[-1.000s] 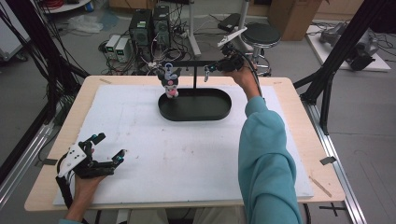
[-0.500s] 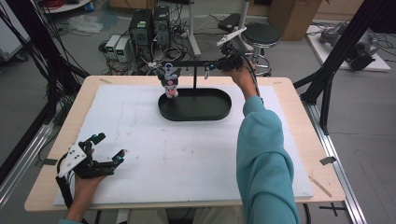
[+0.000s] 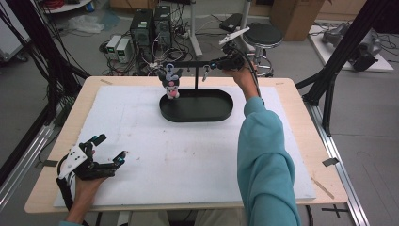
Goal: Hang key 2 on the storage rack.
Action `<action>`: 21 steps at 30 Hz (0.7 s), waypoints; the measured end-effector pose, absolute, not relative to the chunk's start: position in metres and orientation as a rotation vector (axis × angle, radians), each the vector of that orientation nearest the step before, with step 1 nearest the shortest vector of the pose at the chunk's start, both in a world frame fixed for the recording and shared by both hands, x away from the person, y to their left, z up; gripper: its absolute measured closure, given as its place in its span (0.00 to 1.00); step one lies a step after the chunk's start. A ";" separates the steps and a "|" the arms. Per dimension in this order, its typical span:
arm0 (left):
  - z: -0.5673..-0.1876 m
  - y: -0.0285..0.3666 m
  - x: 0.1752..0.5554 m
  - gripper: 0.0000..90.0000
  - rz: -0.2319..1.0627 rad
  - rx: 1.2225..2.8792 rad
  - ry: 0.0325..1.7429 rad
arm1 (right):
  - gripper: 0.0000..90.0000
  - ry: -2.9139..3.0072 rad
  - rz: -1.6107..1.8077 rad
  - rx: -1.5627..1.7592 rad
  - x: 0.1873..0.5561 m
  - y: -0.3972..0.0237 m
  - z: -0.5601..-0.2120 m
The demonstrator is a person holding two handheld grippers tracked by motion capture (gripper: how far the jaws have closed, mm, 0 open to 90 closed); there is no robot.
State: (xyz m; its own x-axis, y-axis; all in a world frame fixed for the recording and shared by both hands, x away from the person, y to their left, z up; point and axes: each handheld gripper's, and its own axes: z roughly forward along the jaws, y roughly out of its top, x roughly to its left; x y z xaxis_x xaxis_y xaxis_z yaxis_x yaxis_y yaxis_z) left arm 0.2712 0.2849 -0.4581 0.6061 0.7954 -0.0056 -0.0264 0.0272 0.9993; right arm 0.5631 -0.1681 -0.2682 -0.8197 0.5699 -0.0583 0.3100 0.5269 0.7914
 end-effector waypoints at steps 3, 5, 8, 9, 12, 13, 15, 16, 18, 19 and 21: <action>-0.458 0.285 0.271 0.02 0.724 1.412 0.704 | 0.85 2.454 1.184 0.740 0.563 -0.170 -0.268; -0.458 0.285 0.271 0.02 0.724 1.410 0.704 | 0.80 2.436 1.206 0.741 0.562 -0.171 -0.267; -0.458 0.285 0.271 0.02 0.724 1.411 0.703 | 0.52 2.399 1.275 0.783 0.559 -0.173 -0.265; -0.458 0.285 0.271 0.02 0.725 1.412 0.706 | 0.42 2.405 1.323 0.812 0.557 -0.174 -0.265; -0.458 0.285 0.271 0.02 0.727 1.415 0.702 | 0.09 2.354 1.407 0.836 0.548 -0.178 -0.262; -0.458 0.285 0.271 0.02 0.728 1.415 0.702 | 0.00 2.348 1.429 0.855 0.545 -0.181 -0.261; -0.458 0.285 0.271 0.02 0.728 1.415 0.701 | 0.01 2.287 1.505 0.870 0.538 -0.187 -0.256; -0.458 0.285 0.271 0.02 0.727 1.415 0.703 | 0.01 2.247 1.559 0.862 0.533 -0.191 -0.255; -0.458 0.285 0.271 0.02 0.727 1.415 0.704 | 0.01 2.188 1.627 0.873 0.521 -0.200 -0.251; -0.458 0.285 0.271 0.02 0.727 1.416 0.703 | 0.01 2.185 1.633 0.875 0.515 -0.204 -0.250; -0.458 0.285 0.271 0.02 0.727 1.415 0.703 | 0.01 2.170 1.645 0.863 0.503 -0.213 -0.249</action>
